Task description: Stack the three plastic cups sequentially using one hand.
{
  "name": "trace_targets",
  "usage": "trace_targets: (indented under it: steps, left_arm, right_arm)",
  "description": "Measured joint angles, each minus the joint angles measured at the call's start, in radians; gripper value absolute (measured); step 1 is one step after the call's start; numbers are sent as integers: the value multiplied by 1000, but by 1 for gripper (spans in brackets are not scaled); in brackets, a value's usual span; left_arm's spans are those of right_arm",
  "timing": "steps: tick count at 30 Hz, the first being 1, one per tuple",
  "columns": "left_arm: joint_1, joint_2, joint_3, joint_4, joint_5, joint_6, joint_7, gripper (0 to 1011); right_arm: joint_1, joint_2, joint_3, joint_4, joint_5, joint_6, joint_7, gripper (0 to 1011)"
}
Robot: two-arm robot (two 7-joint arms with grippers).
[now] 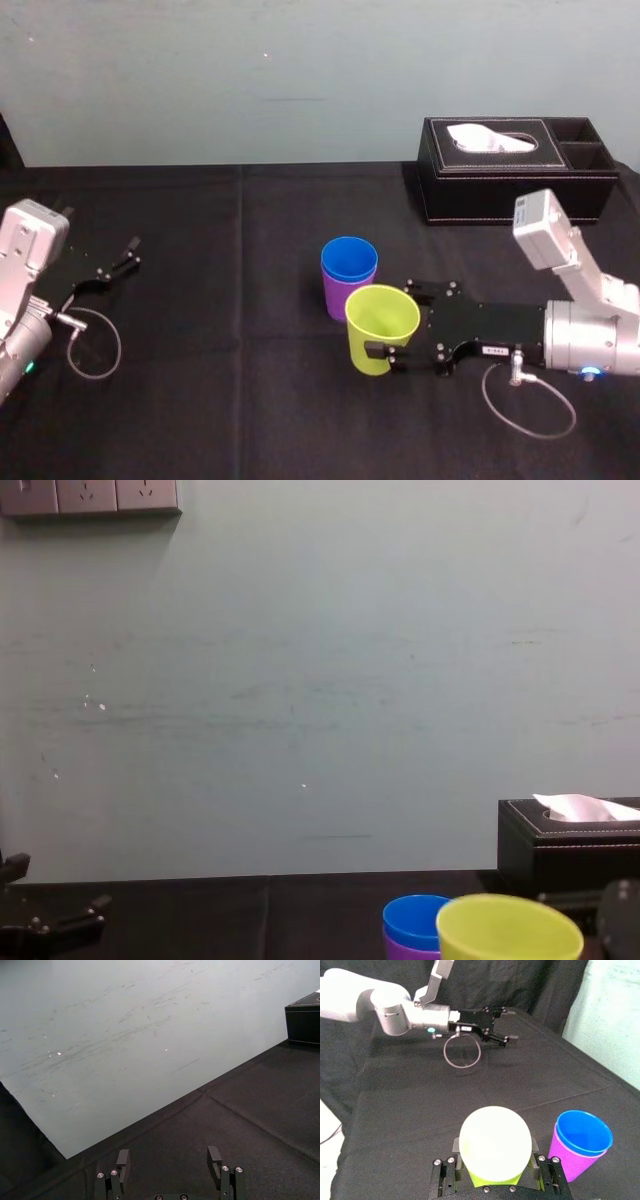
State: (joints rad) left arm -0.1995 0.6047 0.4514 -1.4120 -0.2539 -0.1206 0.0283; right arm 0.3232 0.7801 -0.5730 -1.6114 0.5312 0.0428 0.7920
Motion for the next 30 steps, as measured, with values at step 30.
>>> trace_targets:
  steps: [30]
  left_arm:
    - [0, 0, 0, 0, 0, 0, 0, 1011]
  right_arm:
    - [177, -101, -9, 73, 0, 157, -90, 739]
